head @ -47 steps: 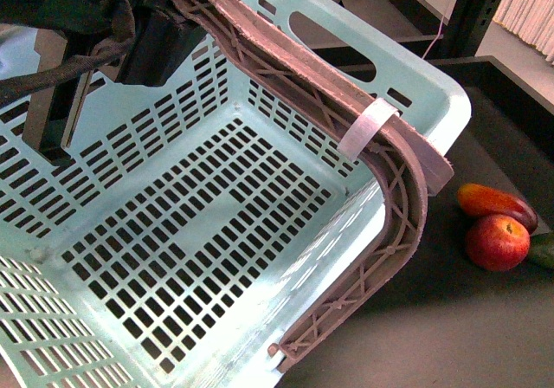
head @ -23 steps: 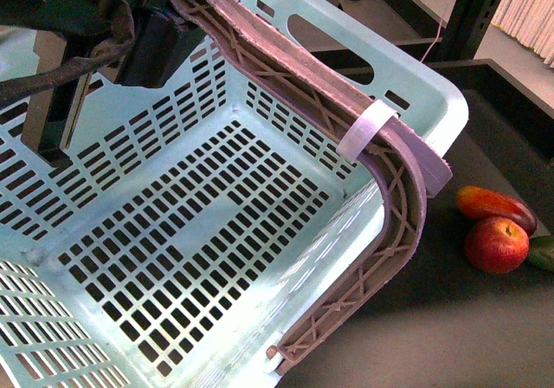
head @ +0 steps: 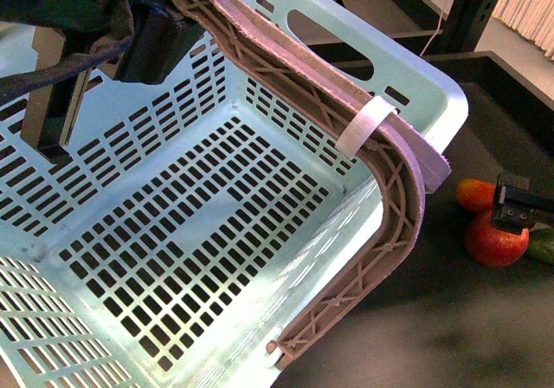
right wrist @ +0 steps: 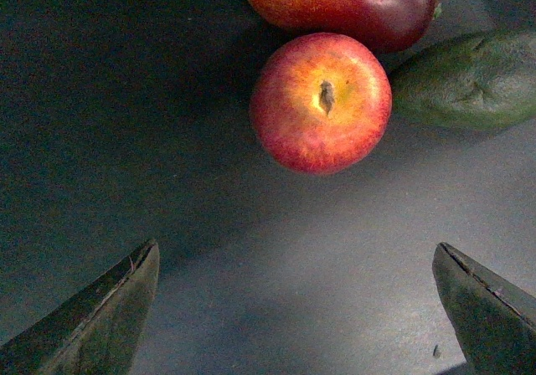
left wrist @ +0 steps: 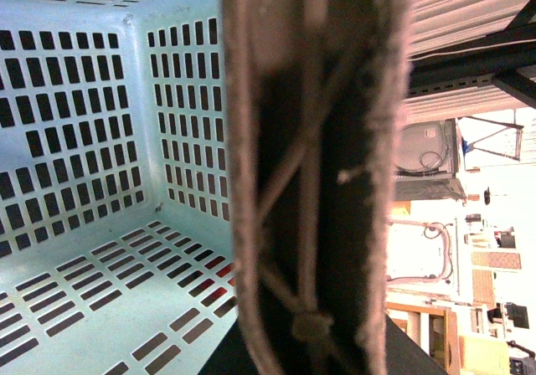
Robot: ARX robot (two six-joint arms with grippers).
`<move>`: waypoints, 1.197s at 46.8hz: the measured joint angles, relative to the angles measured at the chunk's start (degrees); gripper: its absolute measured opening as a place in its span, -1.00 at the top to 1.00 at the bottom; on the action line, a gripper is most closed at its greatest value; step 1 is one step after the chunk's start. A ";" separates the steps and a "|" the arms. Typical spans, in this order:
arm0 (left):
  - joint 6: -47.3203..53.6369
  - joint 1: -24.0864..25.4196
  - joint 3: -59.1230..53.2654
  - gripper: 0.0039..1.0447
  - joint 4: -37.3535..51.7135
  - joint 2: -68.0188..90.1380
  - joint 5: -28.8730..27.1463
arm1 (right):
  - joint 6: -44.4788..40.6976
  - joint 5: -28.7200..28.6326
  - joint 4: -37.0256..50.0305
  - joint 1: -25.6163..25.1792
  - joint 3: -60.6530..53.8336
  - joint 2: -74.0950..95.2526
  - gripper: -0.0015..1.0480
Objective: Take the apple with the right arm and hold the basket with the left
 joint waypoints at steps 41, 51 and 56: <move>-0.02 0.00 0.00 0.90 0.00 0.00 0.13 | -1.01 1.92 -5.33 -2.64 19.32 19.56 -0.83; -0.02 0.00 0.00 0.90 0.00 0.00 0.09 | -1.03 1.90 -6.23 -2.43 22.34 21.27 -0.83; -0.02 0.00 0.00 0.90 0.00 0.00 0.11 | -1.01 1.77 -6.36 -2.40 22.75 21.88 -0.64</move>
